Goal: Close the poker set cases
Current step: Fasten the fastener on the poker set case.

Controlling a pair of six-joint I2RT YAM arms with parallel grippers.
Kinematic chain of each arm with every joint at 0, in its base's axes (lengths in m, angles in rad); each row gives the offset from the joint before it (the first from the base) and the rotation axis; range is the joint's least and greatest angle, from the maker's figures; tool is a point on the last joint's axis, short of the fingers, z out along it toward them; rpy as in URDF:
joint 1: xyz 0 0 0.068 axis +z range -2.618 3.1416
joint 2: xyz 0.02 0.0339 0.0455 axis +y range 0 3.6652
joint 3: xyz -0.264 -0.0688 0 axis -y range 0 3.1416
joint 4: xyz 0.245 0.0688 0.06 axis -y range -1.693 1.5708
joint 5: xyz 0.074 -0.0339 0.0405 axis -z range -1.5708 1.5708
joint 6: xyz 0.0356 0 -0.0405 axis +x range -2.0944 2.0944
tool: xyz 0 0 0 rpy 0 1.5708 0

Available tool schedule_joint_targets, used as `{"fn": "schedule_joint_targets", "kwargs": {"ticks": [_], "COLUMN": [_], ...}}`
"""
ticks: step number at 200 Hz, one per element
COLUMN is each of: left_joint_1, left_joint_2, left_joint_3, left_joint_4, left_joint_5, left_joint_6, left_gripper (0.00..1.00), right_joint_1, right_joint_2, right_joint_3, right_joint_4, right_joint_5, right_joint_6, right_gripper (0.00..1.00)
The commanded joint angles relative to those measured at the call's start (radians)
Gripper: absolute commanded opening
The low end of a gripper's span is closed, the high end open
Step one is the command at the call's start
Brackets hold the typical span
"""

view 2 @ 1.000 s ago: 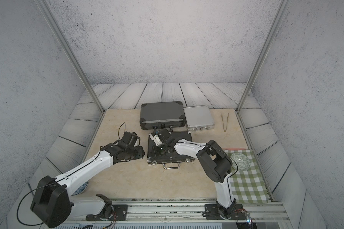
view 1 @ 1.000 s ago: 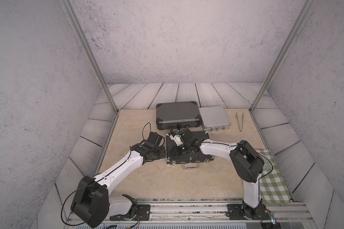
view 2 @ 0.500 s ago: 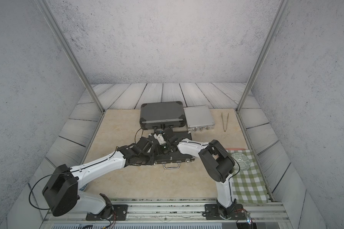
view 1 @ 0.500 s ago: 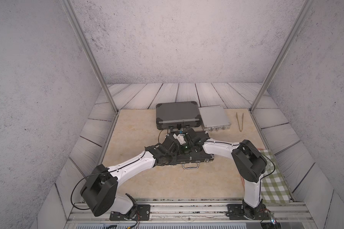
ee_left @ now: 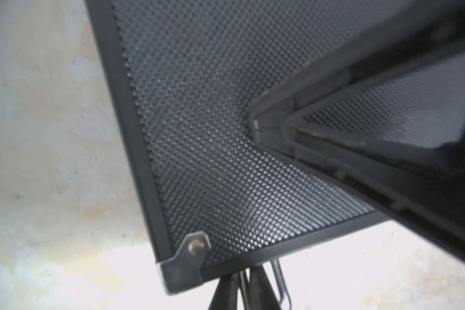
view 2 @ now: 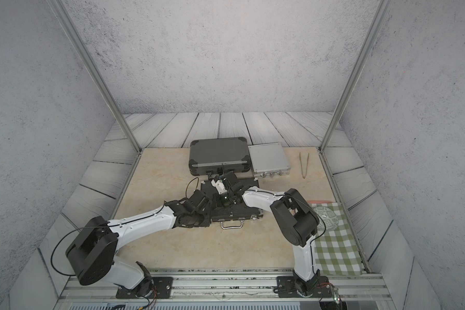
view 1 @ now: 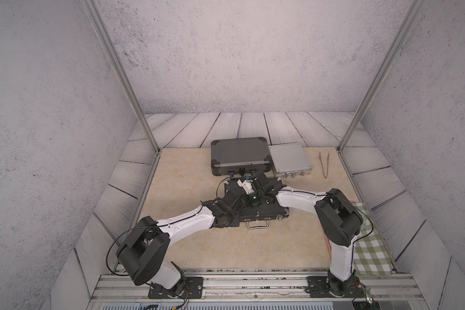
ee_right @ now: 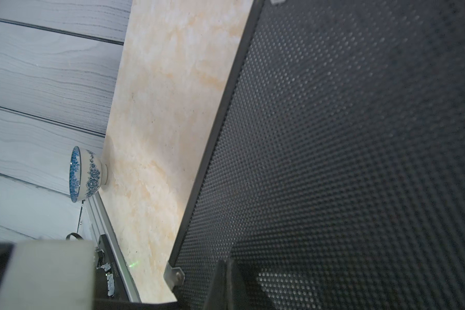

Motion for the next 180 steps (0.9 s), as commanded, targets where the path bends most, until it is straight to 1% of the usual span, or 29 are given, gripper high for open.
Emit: {"fn": "schedule_joint_targets", "kwargs": {"ticks": [1,14,39,69,84,108,129,163,180], "left_joint_1": [-0.013,-0.017,-0.020,-0.025,-0.033,-0.044,-0.051,-0.064,-0.067], "left_joint_2": [0.055,0.051,0.000,-0.001,-0.041,-0.090,-0.107,-0.082,-0.052], "left_joint_3": [-0.034,-0.035,-0.029,-0.004,0.005,0.050,0.072,0.062,0.061], "left_joint_4": [0.036,0.033,0.014,-0.016,-0.027,-0.095,-0.122,-0.063,-0.028], "left_joint_5": [0.000,-0.004,-0.025,-0.023,-0.030,-0.080,-0.102,-0.064,-0.020], "left_joint_6": [-0.008,-0.009,0.005,0.022,0.015,0.023,0.027,0.037,0.040], "left_gripper": [0.12,0.12,0.12,0.12,0.11,0.07,0.07,0.07,0.07], "right_joint_1": [-0.024,-0.026,-0.027,-0.029,-0.029,-0.029,-0.029,-0.029,-0.029], "right_joint_2": [0.052,0.054,0.056,0.064,0.067,0.069,0.072,0.072,0.069], "right_joint_3": [-0.068,-0.070,-0.072,-0.067,-0.070,-0.069,-0.067,-0.062,-0.064], "right_joint_4": [-0.215,-0.217,-0.217,-0.208,-0.205,-0.211,-0.206,-0.205,-0.209], "right_joint_5": [0.128,0.129,0.129,0.119,0.119,0.122,0.120,0.114,0.119], "right_joint_6": [-0.001,-0.002,-0.003,0.010,0.012,0.010,0.014,0.019,0.016], "right_gripper": [0.03,0.03,0.03,0.03,0.03,0.03,0.03,0.03,0.03]}}
